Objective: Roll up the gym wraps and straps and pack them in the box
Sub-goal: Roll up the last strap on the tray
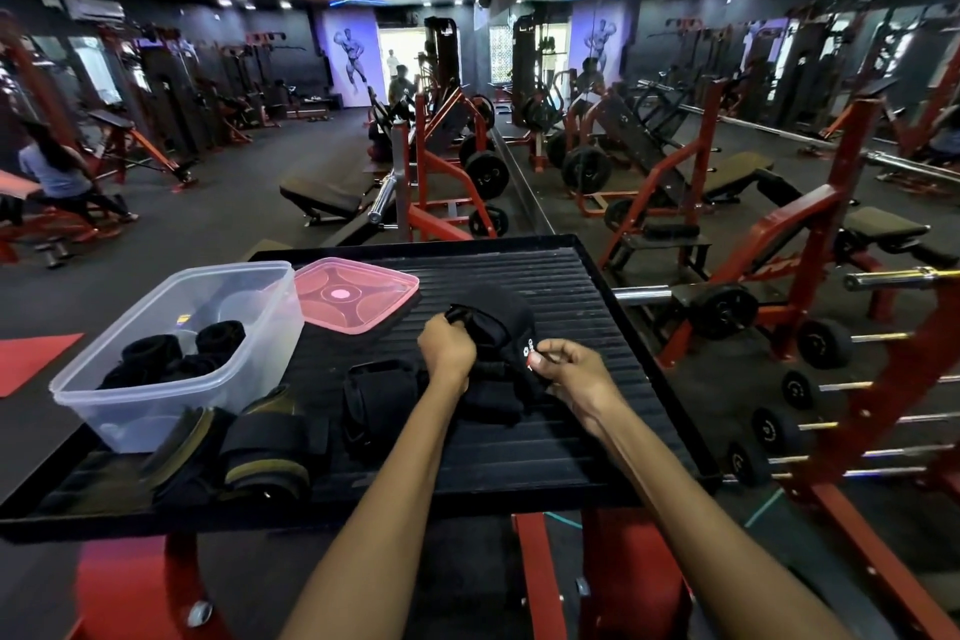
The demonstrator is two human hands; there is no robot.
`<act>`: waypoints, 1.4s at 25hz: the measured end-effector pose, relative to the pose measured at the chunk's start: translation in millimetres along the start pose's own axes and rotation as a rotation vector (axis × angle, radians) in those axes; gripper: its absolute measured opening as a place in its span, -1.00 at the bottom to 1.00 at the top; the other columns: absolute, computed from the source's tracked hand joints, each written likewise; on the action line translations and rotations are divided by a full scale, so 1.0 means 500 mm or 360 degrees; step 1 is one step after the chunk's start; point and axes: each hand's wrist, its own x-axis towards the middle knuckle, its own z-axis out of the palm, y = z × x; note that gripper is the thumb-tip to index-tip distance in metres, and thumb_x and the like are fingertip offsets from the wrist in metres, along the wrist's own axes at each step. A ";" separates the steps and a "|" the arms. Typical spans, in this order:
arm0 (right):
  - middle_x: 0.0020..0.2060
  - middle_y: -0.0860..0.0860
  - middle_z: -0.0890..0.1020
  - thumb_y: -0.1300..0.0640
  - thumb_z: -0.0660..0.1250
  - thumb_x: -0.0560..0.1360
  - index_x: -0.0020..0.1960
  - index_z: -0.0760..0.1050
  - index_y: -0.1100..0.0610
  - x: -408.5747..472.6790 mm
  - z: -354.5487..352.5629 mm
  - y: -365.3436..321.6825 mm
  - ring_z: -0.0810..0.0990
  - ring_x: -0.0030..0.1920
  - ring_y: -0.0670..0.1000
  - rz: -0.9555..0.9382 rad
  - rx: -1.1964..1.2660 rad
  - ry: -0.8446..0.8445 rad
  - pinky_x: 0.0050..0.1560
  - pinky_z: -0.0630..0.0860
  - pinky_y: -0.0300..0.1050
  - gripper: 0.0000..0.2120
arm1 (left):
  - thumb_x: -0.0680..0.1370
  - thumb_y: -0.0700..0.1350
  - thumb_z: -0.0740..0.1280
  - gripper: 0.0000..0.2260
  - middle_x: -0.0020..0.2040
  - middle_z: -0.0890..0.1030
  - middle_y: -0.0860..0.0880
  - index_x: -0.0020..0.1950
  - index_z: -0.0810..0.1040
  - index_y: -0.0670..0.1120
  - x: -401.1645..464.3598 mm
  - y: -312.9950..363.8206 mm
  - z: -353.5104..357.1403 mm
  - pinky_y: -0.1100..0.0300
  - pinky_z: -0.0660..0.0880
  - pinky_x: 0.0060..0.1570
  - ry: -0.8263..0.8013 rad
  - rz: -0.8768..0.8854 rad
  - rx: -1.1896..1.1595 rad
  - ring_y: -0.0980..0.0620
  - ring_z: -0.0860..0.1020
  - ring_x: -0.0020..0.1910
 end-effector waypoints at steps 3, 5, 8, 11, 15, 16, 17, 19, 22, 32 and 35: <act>-0.33 -0.02 0.55 0.40 0.33 0.46 -0.23 0.46 0.09 0.018 0.010 -0.006 0.51 -0.41 -0.17 -0.0079 -0.0132 -0.0015 -0.40 0.42 -0.34 -0.77 | 0.58 -0.22 0.18 -0.75 0.15 0.58 -0.31 0.12 0.54 -0.33 -0.002 -0.013 0.017 -0.01 0.46 0.08 -0.0096 -0.0181 -0.0231 -0.23 0.53 0.16; -0.34 -0.02 0.55 0.39 0.31 0.49 -0.20 0.47 0.10 0.020 0.010 -0.009 0.49 -0.34 -0.12 -0.0110 -0.0194 -0.0048 -0.41 0.41 -0.35 -0.79 | 0.58 -0.21 0.18 -0.76 0.13 0.59 -0.30 0.09 0.55 -0.33 -0.009 -0.007 0.021 -0.01 0.47 0.05 -0.0139 -0.0158 -0.0239 -0.23 0.54 0.15; -0.27 -0.01 0.58 0.38 0.20 0.55 0.02 0.51 0.18 0.020 0.011 -0.011 0.52 -0.25 -0.08 -0.0140 -0.0136 -0.0076 -0.29 0.49 -0.40 -0.82 | 0.58 -0.24 0.16 -0.77 0.13 0.59 -0.28 0.11 0.55 -0.30 -0.022 0.006 0.025 0.05 0.44 0.04 -0.0163 -0.0026 -0.0112 -0.22 0.54 0.14; -0.37 -0.02 0.64 0.11 0.08 0.63 -0.08 0.52 0.16 0.002 0.011 -0.034 0.60 -0.36 -0.10 0.0038 0.0341 -0.0233 -0.30 0.55 -0.28 -0.72 | 0.56 -0.27 0.12 -0.73 0.16 0.57 -0.21 0.20 0.50 -0.25 -0.043 0.020 0.025 0.14 0.39 -0.01 -0.0249 0.0092 -0.0037 -0.17 0.52 0.15; -0.05 0.16 0.69 -0.05 0.22 0.56 0.13 0.58 0.22 0.000 0.009 -0.062 0.68 -0.05 0.07 -0.0017 0.0319 -0.0279 -0.03 0.63 -0.08 -0.63 | 0.47 -0.34 0.13 -0.77 -0.25 0.65 0.01 0.01 0.52 -0.21 -0.054 0.024 0.021 0.30 0.49 -0.28 -0.0807 0.0033 -0.0703 0.06 0.58 -0.24; 0.06 0.19 0.66 0.01 0.27 0.55 0.20 0.54 0.25 -0.003 0.012 -0.063 0.65 0.06 0.11 -0.0013 0.0301 -0.0257 0.09 0.59 -0.03 -0.64 | 0.50 -0.24 0.18 -0.83 -0.24 0.66 0.03 0.02 0.53 -0.19 -0.048 0.021 0.022 0.29 0.52 -0.25 -0.0832 -0.0023 -0.0840 0.06 0.59 -0.20; 0.10 0.19 0.64 0.06 0.27 0.55 0.22 0.53 0.25 -0.005 0.016 -0.063 0.63 0.10 0.11 -0.0004 0.0310 -0.0268 0.12 0.58 -0.04 -0.66 | 0.52 -0.08 0.26 -0.76 -0.14 0.68 0.00 0.10 0.53 -0.18 -0.039 0.020 0.023 0.23 0.55 -0.13 -0.0827 -0.0044 -0.0867 0.04 0.62 -0.11; 0.12 0.15 0.64 0.05 0.25 0.56 0.22 0.53 0.20 -0.008 0.023 -0.056 0.65 0.08 0.05 0.0003 0.0317 -0.0328 0.06 0.59 -0.12 -0.68 | 0.38 0.24 0.40 -0.40 0.09 0.65 -0.08 0.24 0.51 -0.15 -0.028 0.014 0.024 0.08 0.54 0.12 -0.0728 -0.0041 -0.0686 -0.01 0.62 0.07; 0.12 0.03 0.64 -0.13 0.16 0.57 0.22 0.53 0.09 -0.014 0.021 -0.046 0.62 0.13 -0.02 -0.0139 0.0094 -0.0315 0.17 0.52 -0.13 -0.61 | 0.22 0.33 0.44 -0.21 0.15 0.63 -0.11 0.28 0.50 -0.15 -0.020 -0.012 0.040 -0.03 0.50 0.22 -0.0591 -0.0098 -0.0822 -0.05 0.61 0.12; 0.27 0.32 0.43 -0.31 0.14 0.49 0.31 0.29 0.08 -0.033 0.009 -0.002 0.52 0.16 0.34 0.0387 0.1021 -0.0315 0.18 0.45 0.33 -0.43 | 0.60 0.09 0.13 -0.67 -0.21 0.70 -0.04 0.00 0.55 -0.12 -0.050 0.024 0.010 0.24 0.58 -0.22 -0.0700 -0.0251 -0.1896 0.10 0.66 -0.27; 0.24 0.26 0.53 -0.31 0.17 0.47 0.37 0.36 0.11 -0.027 0.008 -0.002 0.56 0.17 0.22 0.0215 0.1122 -0.0090 0.07 0.55 0.21 -0.36 | 0.60 0.09 0.12 -0.67 -0.17 0.70 -0.05 0.00 0.56 -0.11 -0.054 -0.019 0.003 0.18 0.54 -0.15 -0.0775 -0.0336 -0.1762 0.08 0.66 -0.26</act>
